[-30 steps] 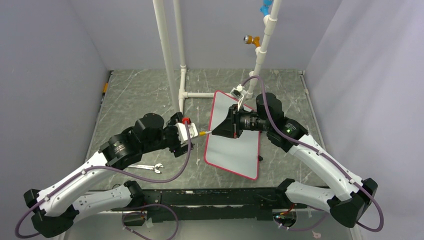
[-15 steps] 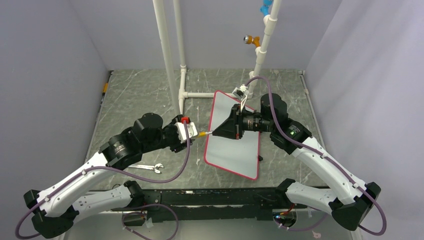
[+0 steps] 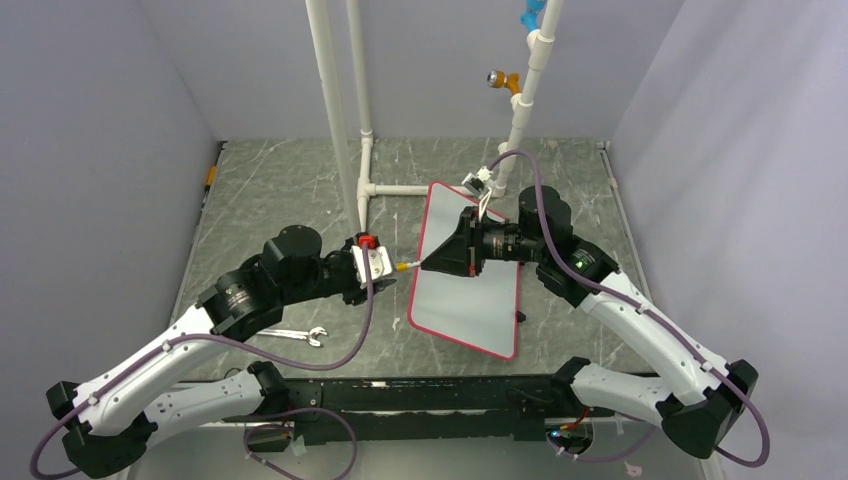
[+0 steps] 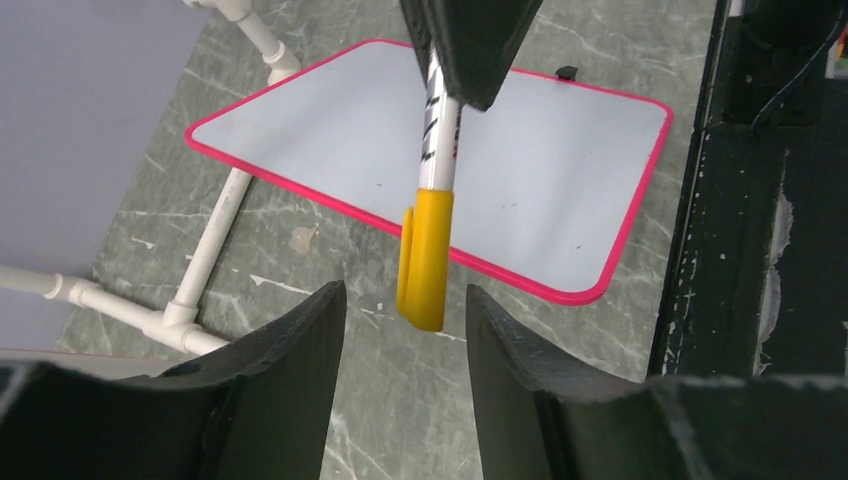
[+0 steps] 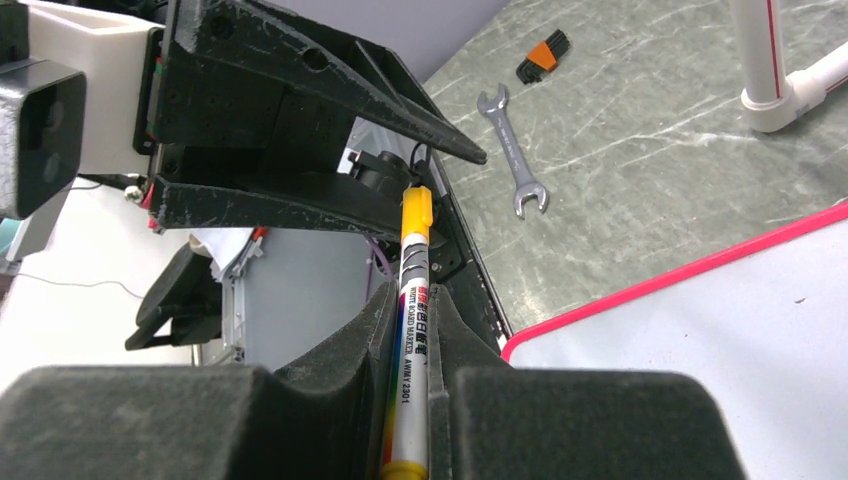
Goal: Write a sentence on the whiteboard
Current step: Pass from the right arm to the left
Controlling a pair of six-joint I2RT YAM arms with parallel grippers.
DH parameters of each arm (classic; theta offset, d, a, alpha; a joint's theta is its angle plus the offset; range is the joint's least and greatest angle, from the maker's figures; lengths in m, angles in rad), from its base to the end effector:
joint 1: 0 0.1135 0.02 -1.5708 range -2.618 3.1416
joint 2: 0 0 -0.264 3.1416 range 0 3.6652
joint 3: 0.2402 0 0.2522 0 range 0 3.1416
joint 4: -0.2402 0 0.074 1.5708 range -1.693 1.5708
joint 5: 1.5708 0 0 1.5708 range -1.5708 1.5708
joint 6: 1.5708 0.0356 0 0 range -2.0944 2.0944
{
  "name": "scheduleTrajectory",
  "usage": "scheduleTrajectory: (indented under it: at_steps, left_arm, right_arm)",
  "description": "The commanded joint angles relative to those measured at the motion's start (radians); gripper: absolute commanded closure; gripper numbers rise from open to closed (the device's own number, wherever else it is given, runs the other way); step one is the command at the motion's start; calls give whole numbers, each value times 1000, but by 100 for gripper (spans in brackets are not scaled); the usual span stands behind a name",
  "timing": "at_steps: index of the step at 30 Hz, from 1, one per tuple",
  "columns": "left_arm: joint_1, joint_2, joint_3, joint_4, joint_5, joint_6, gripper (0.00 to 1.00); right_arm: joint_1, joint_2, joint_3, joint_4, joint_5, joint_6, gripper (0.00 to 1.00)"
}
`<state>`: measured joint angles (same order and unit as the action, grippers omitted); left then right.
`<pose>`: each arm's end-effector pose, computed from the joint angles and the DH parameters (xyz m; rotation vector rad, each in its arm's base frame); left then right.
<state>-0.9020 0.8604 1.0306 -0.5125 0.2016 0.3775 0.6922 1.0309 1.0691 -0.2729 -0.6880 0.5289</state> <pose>0.1070 -0.1469 0.3777 1.2685 1.4729 -0.5439 0.1592 0.1613 0.3857 -0.7036 1.8856 1.4446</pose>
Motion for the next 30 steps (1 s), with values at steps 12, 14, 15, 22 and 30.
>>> scheduleTrajectory:
  at_steps: [12,14,15,22,30]
  left_arm:
    - [2,40,16,61,89,-25,71]
    - [2,47,23,55,100,-27,77]
    - [3,52,27,53,106,-31,83]
    - [3,48,30,68,132,-44,100]
    - [3,42,23,65,130,-38,100]
  right_arm:
    - [5,17,-29,123,-72,60,100]
    - [6,17,-35,133,-80,66,100]
    - [7,19,-37,137,-83,67,100]
    - [8,32,-33,130,-76,70,91]
    - [21,52,-28,158,-90,89,63]
